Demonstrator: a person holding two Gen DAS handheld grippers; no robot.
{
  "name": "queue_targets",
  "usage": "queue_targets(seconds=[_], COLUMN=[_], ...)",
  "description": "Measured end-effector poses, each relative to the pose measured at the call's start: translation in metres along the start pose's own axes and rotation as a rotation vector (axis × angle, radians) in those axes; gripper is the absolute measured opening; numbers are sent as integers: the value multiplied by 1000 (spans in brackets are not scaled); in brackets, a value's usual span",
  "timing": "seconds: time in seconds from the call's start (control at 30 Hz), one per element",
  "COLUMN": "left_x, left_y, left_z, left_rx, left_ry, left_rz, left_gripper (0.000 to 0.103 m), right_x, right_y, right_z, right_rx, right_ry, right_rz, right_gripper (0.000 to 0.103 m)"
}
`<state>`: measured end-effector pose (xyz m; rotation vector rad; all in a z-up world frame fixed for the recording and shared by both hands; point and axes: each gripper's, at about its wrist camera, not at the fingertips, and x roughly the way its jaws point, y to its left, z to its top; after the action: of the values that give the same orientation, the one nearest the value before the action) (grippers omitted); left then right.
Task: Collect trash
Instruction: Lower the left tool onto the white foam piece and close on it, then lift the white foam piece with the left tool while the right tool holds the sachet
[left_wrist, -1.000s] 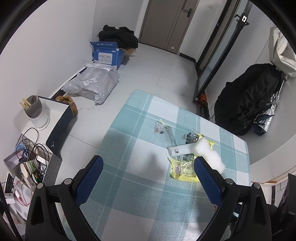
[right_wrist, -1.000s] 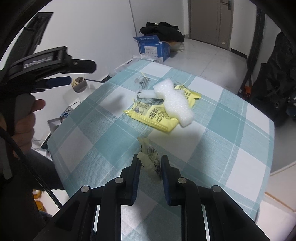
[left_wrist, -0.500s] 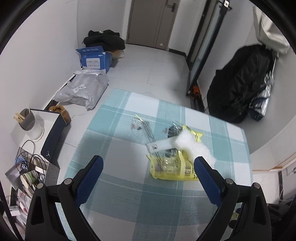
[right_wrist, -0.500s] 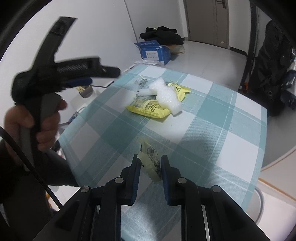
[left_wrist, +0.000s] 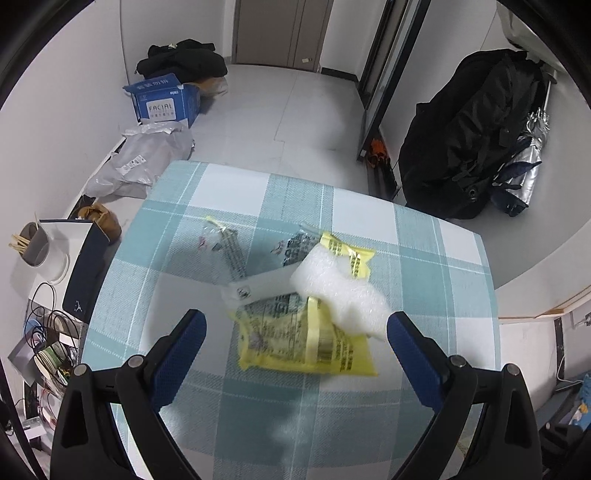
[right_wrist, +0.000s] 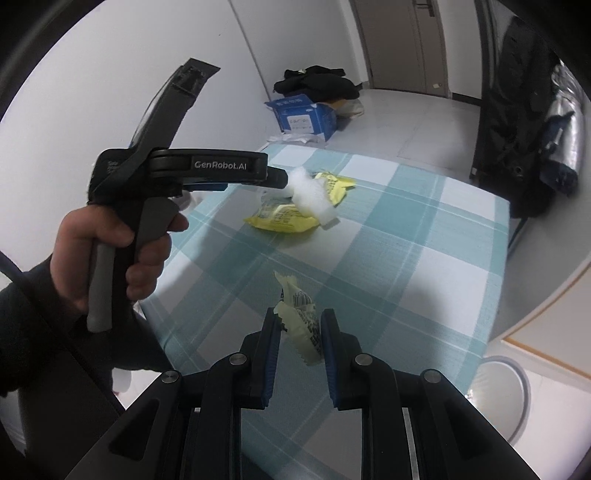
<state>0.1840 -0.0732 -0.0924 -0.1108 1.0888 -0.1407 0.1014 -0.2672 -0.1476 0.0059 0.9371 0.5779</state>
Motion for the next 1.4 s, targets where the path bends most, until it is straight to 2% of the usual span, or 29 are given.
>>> queue_targets(seconds=[0.13,0.4,0.63,0.83,0.87,0.93,1.13,1.17,1.23,1.4], left_x=[16,32,41,49,49,47,41,40,39,38], left_y=[-6,-13,-28,-32,-33,-36,-37,-37,-36,-37], left_z=[10,17,11,6,6,5,2,2,1,0], left_rx=[3,-31,58,84,96,116,101,99,96,97], left_ry=[60,111,142,165,167,160,149,147,151,153], left_rz=[-6,19,88,124,132,146,124,121,107,98], left_gripper=[96,96,95,75,68,66,60,58,40,37], right_x=[-6,-15,-28,-32,-33,-34,-35,-34,-33,-31], right_y=[-10,-21,-25,-23,-23,-23,-23,-24,-24,-26], right_z=[-3,-2,0,0,-1,-1,0,0,1,1], right_rx=[22,55,79,78,78,78,80,82,88,98], right_ry=[-10,-35,-78,-86,-88,-90,-89,-87,-83,-77], right_rz=[6,11,20,22,22,24,23,23,22,17], right_gripper=[21,21,21,21,21,21,21,21,21,21])
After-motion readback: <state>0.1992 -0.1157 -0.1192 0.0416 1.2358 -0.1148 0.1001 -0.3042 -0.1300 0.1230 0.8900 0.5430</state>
